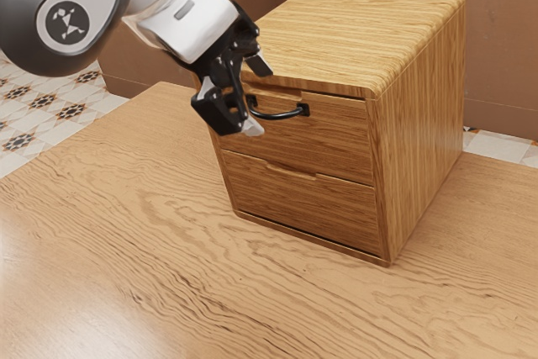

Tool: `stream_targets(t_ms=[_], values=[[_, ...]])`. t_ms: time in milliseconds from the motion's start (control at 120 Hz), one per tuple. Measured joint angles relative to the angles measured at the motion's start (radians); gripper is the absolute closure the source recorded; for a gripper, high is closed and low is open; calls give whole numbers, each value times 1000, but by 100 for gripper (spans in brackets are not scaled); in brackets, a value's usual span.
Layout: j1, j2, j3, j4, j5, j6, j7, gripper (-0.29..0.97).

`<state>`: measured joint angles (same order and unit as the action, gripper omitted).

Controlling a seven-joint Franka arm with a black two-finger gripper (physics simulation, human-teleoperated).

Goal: Pull the drawer handle with one arm to open the drawer

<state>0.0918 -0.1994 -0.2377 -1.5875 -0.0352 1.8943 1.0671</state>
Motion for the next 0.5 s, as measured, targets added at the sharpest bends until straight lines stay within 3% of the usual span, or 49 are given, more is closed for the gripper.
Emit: stream_targets(t_ms=[250, 500], values=[[2, -21, 5, -43, 5, 47, 248, 3], [7, -25, 33, -60, 3, 59, 378, 3]])
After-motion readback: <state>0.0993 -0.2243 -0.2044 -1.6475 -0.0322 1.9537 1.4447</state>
